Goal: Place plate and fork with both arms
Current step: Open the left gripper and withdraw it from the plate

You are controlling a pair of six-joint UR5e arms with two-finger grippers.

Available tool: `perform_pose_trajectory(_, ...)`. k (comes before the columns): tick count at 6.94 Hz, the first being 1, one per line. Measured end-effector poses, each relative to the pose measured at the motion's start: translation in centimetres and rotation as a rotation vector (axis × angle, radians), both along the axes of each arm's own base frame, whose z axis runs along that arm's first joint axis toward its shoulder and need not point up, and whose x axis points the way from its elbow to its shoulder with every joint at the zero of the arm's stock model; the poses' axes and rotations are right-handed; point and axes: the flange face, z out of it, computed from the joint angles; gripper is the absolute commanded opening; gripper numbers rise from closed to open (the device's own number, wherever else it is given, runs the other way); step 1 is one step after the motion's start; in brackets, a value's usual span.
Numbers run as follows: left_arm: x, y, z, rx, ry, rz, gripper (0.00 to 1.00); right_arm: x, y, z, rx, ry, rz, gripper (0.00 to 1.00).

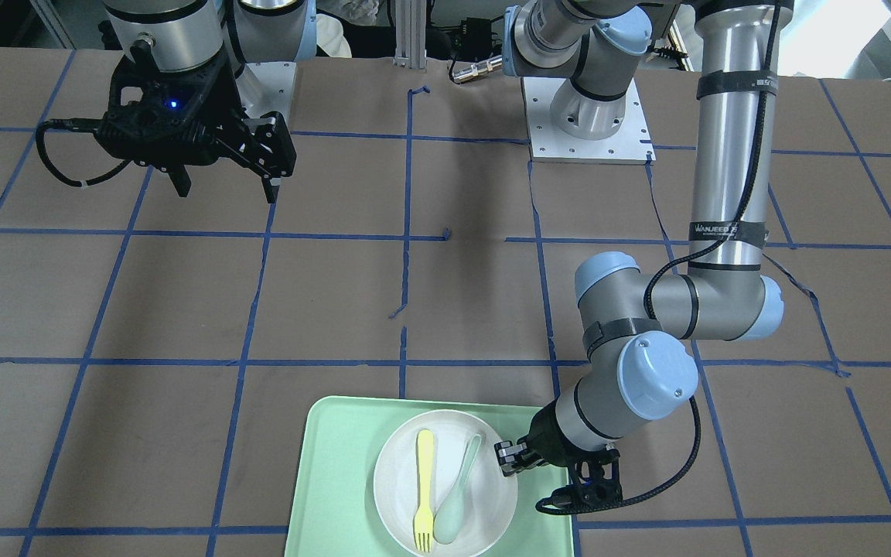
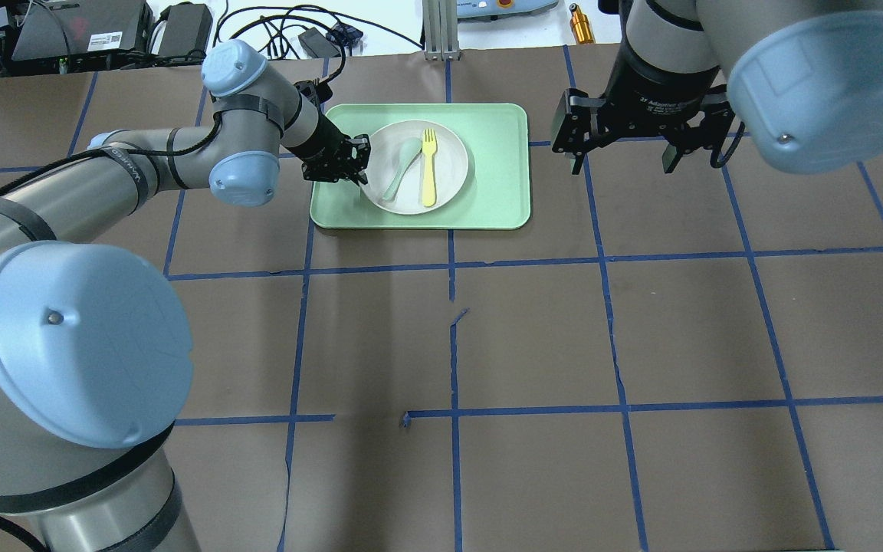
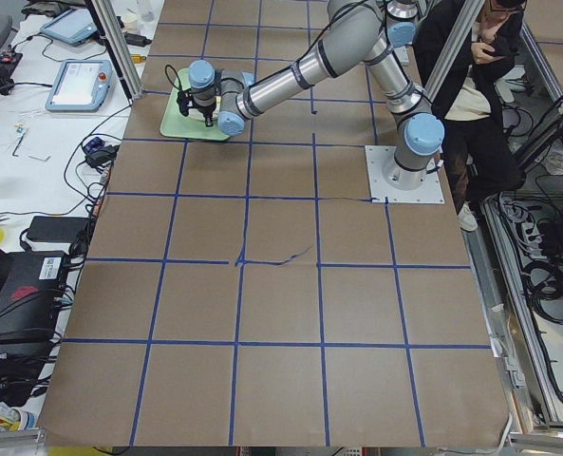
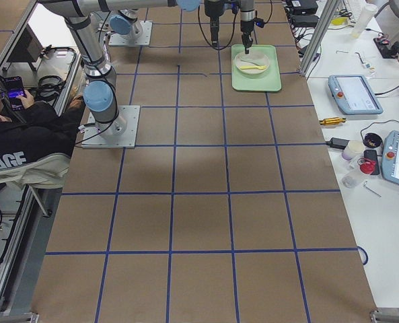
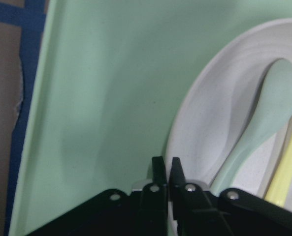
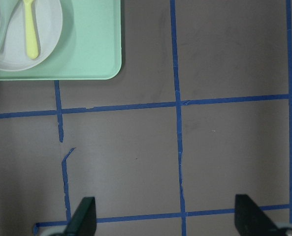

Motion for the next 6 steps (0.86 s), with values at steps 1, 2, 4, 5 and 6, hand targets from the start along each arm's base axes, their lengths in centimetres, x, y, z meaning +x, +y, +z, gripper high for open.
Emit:
perform_pose_trajectory(1, -0.1, -0.1, 0.0, -0.014, -0.004, -0.005, 1.00, 0.0, 0.0, 0.0, 0.000, 0.000, 0.000, 1.00)
perform_pose_trajectory(2, -0.1, 0.0, 0.6, -0.029, -0.012, -0.013, 1.00, 0.0, 0.0, 0.0, -0.001, 0.001, 0.001, 1.00)
perform_pose_trajectory(4, 0.5, 1.4, 5.2, -0.027, -0.098, -0.010, 1.00, 0.0, 0.0, 0.0, 0.000, 0.001, 0.002, 1.00)
perform_pose_trajectory(5, 0.8, 3.4, 10.0, 0.005, -0.152, -0.009, 1.00, 0.0, 0.0, 0.0, -0.001, 0.001, 0.002, 1.00)
perform_pose_trajectory(6, 1.1, 6.6, 14.8, 0.037, -0.208, -0.010, 1.00, 0.0, 0.0, 0.1, -0.002, 0.000, 0.001, 1.00)
